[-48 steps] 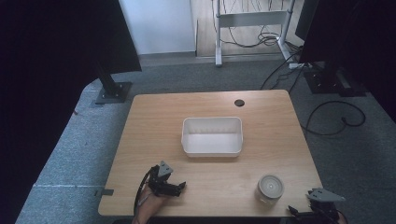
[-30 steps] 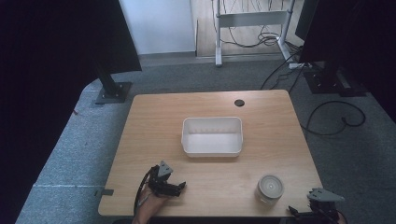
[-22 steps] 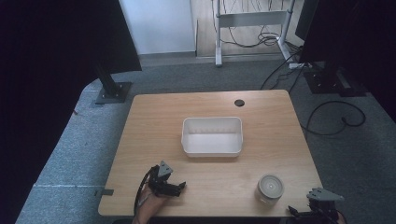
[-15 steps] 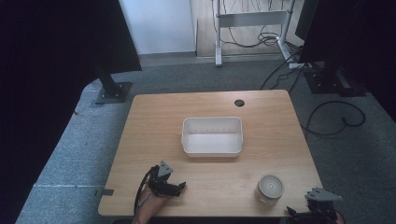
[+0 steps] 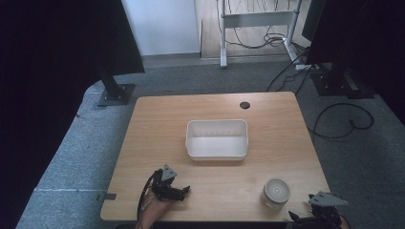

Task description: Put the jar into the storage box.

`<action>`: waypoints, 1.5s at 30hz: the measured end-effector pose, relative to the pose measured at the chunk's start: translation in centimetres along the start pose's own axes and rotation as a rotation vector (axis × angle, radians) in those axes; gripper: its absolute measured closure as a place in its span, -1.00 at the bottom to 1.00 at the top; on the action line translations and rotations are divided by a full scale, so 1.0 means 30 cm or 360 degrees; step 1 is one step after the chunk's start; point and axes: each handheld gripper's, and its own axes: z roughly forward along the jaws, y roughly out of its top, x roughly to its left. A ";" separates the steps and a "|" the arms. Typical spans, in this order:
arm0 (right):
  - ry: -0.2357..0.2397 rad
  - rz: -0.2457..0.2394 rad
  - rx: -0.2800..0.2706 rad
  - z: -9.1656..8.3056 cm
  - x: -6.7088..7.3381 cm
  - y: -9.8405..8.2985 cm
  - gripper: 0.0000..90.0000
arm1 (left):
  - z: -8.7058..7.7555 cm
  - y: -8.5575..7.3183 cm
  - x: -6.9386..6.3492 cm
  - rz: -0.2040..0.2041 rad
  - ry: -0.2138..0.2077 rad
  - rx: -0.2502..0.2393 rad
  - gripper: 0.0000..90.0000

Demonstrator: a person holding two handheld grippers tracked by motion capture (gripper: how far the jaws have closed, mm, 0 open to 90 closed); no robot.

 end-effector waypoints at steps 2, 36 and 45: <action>0.0006 -0.0004 -0.0012 -0.002 0.006 0.005 -0.97 | 0.000 0.000 0.000 0.0000 0.0000 0.0000 -0.99; 0.0142 -0.0101 -0.0111 0.045 0.091 0.093 -0.99 | 0.000 0.000 0.000 -0.0001 0.0000 -0.0001 -0.99; 0.0160 -0.0097 -0.0130 0.073 0.097 0.118 -0.98 | 0.000 0.000 0.000 -0.0001 0.0000 -0.0001 -0.99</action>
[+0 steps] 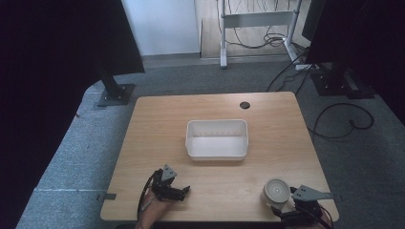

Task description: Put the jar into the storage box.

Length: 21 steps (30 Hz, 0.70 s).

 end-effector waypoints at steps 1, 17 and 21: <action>-0.0001 -0.0001 -0.0001 0.004 -0.001 0.003 -0.98 | 0.000 0.000 0.000 0.0000 0.0000 0.0000 -0.98; 0.0019 -0.0019 0.0010 0.066 0.001 0.031 -0.81 | 0.000 0.000 0.000 0.0000 0.0000 0.0000 -0.99; -0.0048 -0.0034 0.0016 0.063 0.016 0.037 -0.78 | 0.000 0.000 0.000 0.0001 0.0000 0.0000 -0.98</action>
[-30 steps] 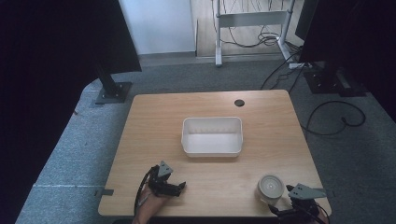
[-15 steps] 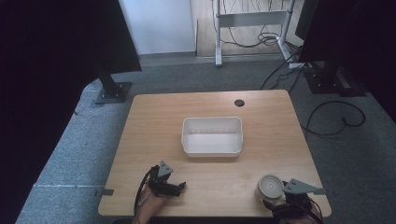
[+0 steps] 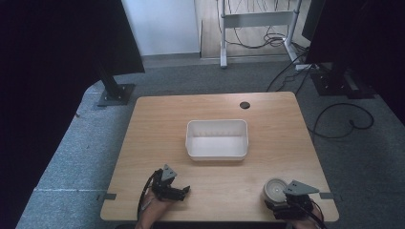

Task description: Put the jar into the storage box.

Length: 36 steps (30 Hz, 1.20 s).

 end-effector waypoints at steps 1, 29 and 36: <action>-0.0017 0.0000 0.0007 -0.001 0.004 0.003 -0.78 | 0.000 0.000 0.000 -0.0001 0.0000 0.0000 -0.98; -0.0042 -0.0011 -0.0016 0.028 0.032 0.084 -0.78 | 0.000 0.000 0.000 0.0000 0.0000 -0.0001 -0.99; -0.0036 -0.0017 -0.0028 0.039 0.039 0.109 -0.78 | 0.000 0.000 0.000 0.0001 0.0000 0.0000 -0.99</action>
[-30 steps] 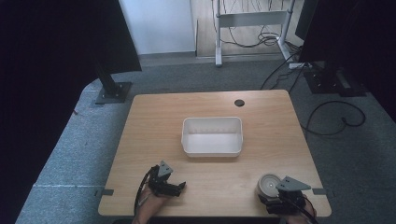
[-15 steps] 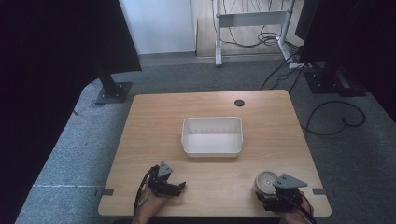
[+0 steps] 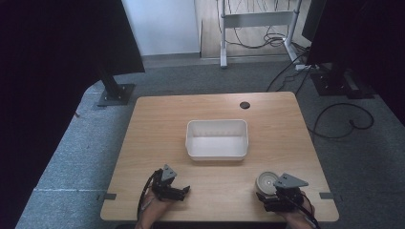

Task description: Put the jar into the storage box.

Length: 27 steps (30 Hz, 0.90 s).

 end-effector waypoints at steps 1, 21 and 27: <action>0.0001 0.0001 0.0001 0.002 0.001 0.003 -0.78 | 0.000 0.000 0.000 0.0000 0.0000 0.0000 -0.99; 0.0043 -0.0050 -0.0038 0.056 0.034 0.082 -0.78 | 0.000 0.000 0.000 0.0000 0.0000 0.0000 -0.99; 0.0058 -0.0052 -0.0049 0.072 0.038 0.100 -0.78 | 0.000 0.000 0.000 0.0001 0.0000 0.0000 -0.99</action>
